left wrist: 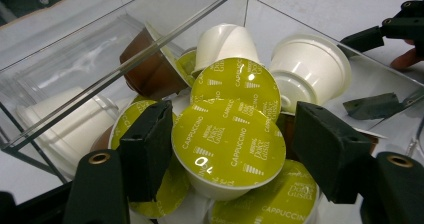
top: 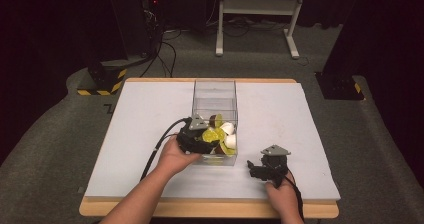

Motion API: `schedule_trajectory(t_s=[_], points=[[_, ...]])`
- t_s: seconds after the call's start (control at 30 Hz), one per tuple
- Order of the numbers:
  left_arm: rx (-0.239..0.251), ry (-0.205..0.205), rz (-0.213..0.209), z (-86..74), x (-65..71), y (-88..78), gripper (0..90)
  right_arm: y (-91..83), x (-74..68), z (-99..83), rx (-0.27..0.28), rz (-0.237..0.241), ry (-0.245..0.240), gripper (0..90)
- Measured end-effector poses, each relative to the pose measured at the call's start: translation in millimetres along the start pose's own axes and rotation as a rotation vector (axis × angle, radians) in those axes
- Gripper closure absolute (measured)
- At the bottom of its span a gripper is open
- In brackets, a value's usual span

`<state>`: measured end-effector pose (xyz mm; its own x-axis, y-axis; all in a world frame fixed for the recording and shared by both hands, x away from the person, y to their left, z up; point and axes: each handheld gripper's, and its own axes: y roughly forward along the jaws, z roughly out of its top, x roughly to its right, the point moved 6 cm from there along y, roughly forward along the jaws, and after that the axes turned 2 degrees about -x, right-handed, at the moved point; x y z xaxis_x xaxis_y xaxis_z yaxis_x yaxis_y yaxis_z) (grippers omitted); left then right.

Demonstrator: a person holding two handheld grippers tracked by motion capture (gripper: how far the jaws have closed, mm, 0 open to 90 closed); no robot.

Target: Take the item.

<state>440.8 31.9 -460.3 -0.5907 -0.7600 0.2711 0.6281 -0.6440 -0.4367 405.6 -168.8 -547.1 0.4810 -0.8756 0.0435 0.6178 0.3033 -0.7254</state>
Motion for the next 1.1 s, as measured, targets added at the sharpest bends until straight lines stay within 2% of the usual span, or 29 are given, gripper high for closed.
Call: schedule_trajectory(t_s=[0.2, 0.43, 0.77, 0.87, 1.03, 1.1], points=[[0.006, 0.021, 0.025, -0.3, -0.3, 1.8, 36.7, 0.0, 0.0, 0.0, 0.000, 0.002, 0.001, 13.5], [0.014, 0.033, 0.028, -1.5, 0.1, 0.8, 37.9, -0.1, -0.1, 0.0, 0.000, 0.000, 0.000, 13.6], [0.045, -0.009, 0.009, 2.3, -0.2, -4.5, 38.3, 0.0, -0.3, 0.1, 0.002, -0.001, 0.001, 13.7], [0.051, 0.001, -0.004, 4.3, 0.0, -7.7, 38.3, -0.1, -0.2, 0.0, 0.001, 0.000, 0.001, 13.7], [0.071, -0.018, -0.021, 9.3, 1.9, -12.7, 38.3, 0.0, -0.1, 0.0, 0.001, 0.001, 0.002, 13.7], [0.072, -0.014, -0.026, 10.4, 2.2, -14.0, 38.3, 0.0, -0.2, 0.0, 0.000, 0.003, 0.003, 13.7]])
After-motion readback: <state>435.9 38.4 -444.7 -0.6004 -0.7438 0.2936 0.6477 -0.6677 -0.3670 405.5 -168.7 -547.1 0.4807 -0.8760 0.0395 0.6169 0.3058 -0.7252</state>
